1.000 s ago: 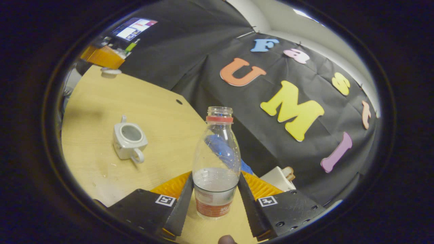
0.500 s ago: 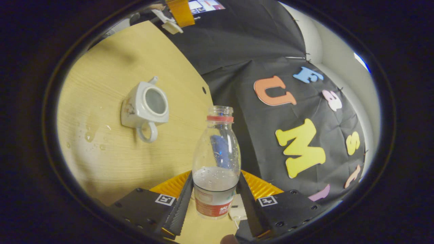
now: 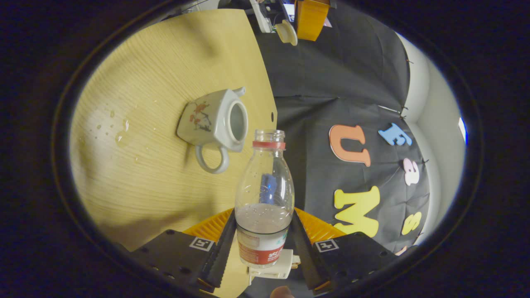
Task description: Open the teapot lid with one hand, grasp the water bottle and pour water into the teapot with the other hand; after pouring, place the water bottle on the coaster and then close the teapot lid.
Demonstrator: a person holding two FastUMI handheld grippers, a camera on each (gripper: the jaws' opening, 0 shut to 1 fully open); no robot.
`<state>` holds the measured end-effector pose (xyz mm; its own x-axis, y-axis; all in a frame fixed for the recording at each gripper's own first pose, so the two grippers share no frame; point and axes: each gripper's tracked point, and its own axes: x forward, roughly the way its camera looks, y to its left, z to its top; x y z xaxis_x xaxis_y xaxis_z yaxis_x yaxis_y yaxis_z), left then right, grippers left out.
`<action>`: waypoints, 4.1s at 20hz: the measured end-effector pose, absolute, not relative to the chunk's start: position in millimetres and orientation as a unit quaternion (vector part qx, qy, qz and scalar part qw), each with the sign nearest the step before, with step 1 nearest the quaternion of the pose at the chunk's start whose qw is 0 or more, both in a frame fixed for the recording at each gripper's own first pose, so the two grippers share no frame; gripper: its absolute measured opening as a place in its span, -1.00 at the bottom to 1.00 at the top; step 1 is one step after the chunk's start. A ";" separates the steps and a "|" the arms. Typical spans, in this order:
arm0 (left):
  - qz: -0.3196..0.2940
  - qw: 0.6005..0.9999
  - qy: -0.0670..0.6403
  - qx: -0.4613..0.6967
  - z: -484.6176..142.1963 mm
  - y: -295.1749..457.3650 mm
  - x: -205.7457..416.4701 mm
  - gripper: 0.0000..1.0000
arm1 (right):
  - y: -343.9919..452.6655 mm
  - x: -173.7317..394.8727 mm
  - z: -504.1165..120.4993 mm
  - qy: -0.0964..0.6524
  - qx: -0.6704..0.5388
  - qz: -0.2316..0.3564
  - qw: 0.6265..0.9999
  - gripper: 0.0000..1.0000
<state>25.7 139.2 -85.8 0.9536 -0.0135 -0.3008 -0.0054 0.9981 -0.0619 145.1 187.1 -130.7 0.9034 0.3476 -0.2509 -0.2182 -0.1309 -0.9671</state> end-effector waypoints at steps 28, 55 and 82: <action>-0.004 0.990 0.143 -0.016 -73.8 142.8 18.8 -0.94 | 204.9 152.5 -110.6 -0.106 -0.825 0.181 0.525 0.46; -0.013 0.989 0.143 -0.022 -73.9 138.8 18.6 -0.94 | 213.4 149.7 -91.2 -0.138 -0.867 0.155 0.453 0.51; -0.026 0.992 0.120 -0.028 -61.0 115.2 19.4 -0.95 | 191.1 160.4 -23.4 -0.024 -0.302 0.249 0.920 0.51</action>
